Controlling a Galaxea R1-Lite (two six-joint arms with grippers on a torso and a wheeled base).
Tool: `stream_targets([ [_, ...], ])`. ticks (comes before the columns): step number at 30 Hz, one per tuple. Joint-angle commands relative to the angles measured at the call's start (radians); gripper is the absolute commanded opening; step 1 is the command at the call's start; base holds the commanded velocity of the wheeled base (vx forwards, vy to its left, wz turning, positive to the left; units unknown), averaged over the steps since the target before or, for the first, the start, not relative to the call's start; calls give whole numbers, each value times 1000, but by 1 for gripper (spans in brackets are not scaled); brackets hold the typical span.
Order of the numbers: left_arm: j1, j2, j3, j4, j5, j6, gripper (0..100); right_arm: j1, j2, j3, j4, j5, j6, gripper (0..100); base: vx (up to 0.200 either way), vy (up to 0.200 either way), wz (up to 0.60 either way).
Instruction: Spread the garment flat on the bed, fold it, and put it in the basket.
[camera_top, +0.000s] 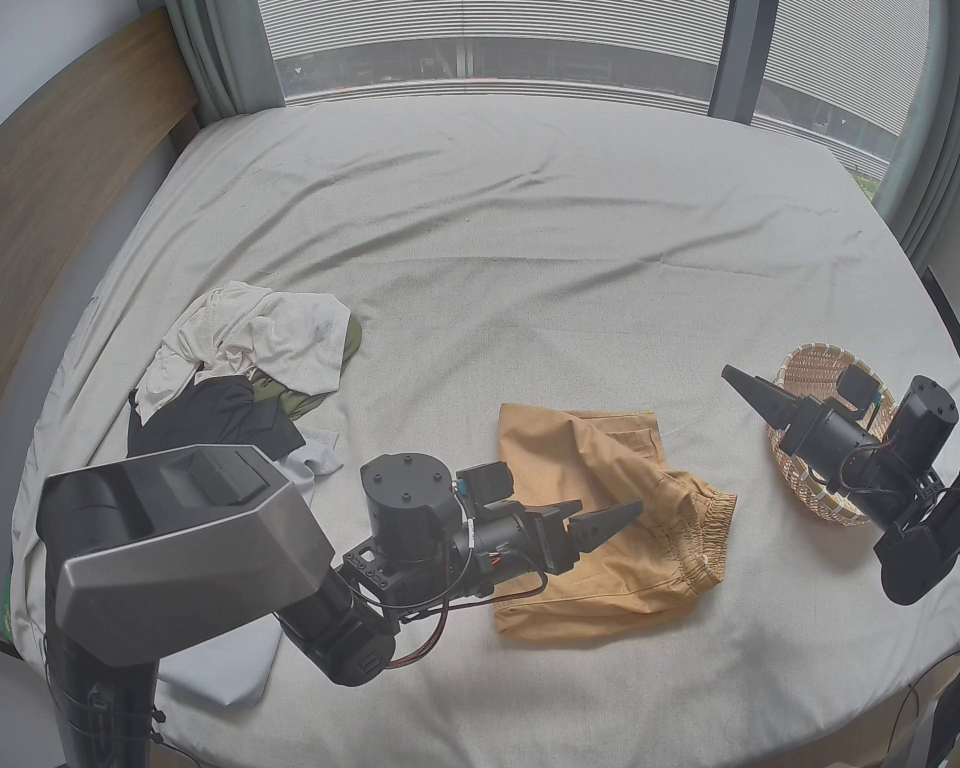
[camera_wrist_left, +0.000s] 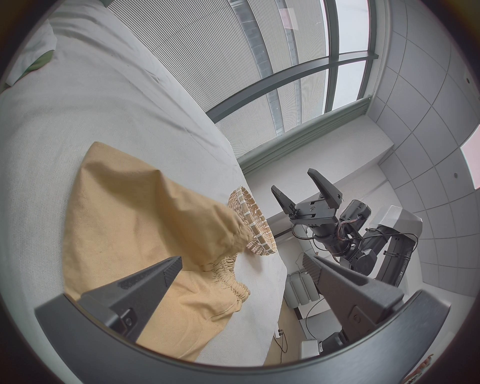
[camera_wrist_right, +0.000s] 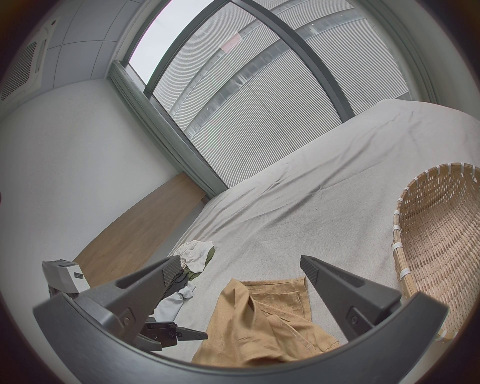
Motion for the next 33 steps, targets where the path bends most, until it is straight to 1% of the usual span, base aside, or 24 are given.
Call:
stream_targets([
  [1, 10, -13, 4, -3, 2, 0, 100, 3, 3, 4, -1, 0, -1, 100, 0, 0, 0],
  [5, 19, -36, 23, -9, 41, 2, 100, 17, 8, 9, 1, 0, -1, 100, 0, 0, 0],
  [8, 30, -45, 38, -15, 48, 2, 100, 23, 9, 12, 1, 0, -1, 100, 0, 0, 0],
  [11, 70, -87, 88, -51, 48, 2, 100, 43, 28, 25, 1, -2, -4, 100, 0, 0, 0],
  [15, 113, -136, 139, -81, 47, 0, 100, 49, 77, 28, -1, -2, -6, 100, 0, 0, 0],
  [20, 194, -194, 205, -132, 45, 2, 100, 49, 117, 27, -1, -3, -6, 100, 0, 0, 0],
  [21, 199, -197, 207, -133, 47, 2, 100, 49, 118, 27, -1, -3, -6, 100, 0, 0, 0],
  [22, 230, -216, 223, -150, 47, 2, 100, 49, 126, 28, -1, -3, -7, 100, 0, 0, 0],
  [24, 239, -223, 233, -158, 45, 0, 100, 51, 129, 28, -1, -3, -7, 100, 0, 0, 0],
  [25, 276, -254, 283, -187, 39, -2, 100, 52, 141, 30, -1, -5, -7, 100, 0, 0, 0],
  [28, 299, -271, 352, -190, 29, 3, 100, 37, 140, 35, -1, -5, -6, 100, 0, 0, 0],
  [31, 317, -274, 363, -189, 15, 72, 100, 13, 141, 53, -2, 0, -6, 100, 0, 0, 0],
  [32, 319, -274, 363, -189, 15, 77, 100, 13, 141, 53, -2, 0, -6, 100, 0, 0, 0],
  [33, 340, -272, 358, -190, 15, 110, 100, 19, 150, 59, -2, 1, -6, 100, 0, 0, 0],
])
